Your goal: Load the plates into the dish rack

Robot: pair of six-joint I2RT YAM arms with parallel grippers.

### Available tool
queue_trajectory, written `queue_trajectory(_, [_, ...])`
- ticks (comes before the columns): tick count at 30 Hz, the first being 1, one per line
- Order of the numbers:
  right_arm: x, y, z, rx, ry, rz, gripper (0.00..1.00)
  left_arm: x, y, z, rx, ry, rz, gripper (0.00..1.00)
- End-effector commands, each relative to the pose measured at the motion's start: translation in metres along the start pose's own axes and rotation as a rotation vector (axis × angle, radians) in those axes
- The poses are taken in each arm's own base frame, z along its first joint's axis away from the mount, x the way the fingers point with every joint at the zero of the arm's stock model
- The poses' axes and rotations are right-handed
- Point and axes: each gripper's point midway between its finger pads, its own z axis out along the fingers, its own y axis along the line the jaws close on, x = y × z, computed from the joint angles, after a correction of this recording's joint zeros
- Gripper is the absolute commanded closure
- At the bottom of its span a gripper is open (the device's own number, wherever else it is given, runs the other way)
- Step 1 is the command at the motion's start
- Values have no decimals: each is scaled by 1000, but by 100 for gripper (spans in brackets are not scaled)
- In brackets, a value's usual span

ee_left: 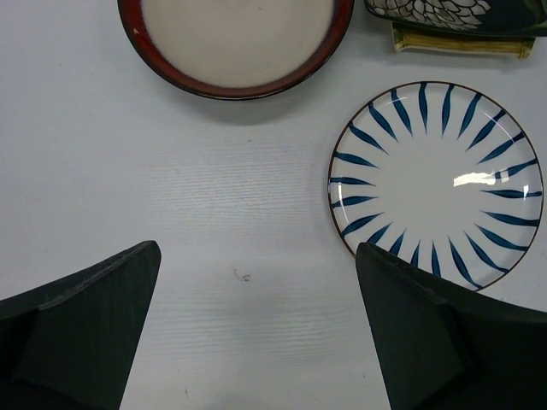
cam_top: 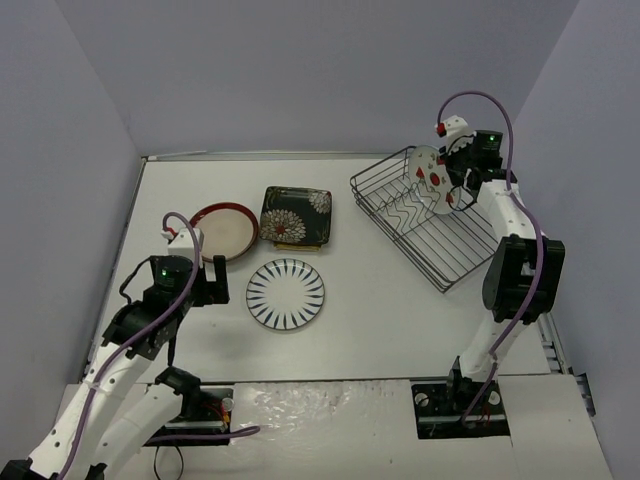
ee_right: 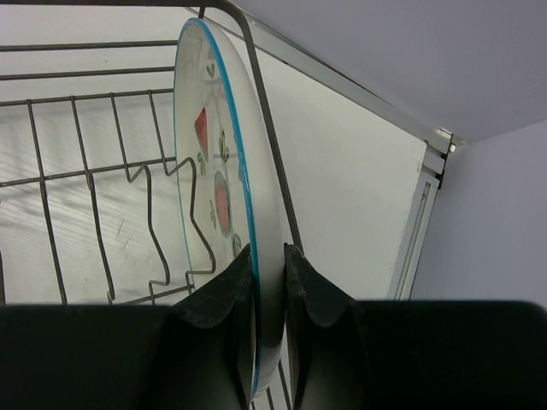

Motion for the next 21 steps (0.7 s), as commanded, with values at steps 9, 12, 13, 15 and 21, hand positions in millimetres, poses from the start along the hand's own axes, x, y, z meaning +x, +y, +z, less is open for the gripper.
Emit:
queue_trajectory(9, [-55,-19,-15,74,-205,62,42,-21,-3,1,8,-63,-15,3])
queue_trajectory(12, [-71,-22,-37,99,-242,111,25,-21,-4,0,11,-61,-14,3])
queue_trajectory(13, [-75,-23,-43,107,-253,128,22,-21,-4,0,10,-61,-17,3])
queue_trajectory(15, [-89,-32,-65,169,-281,178,15,-21,-4,-2,13,-64,-43,3])
queue_trajectory(21, [-115,-32,-124,227,-389,389,1,-14,-16,5,37,-27,-195,3])
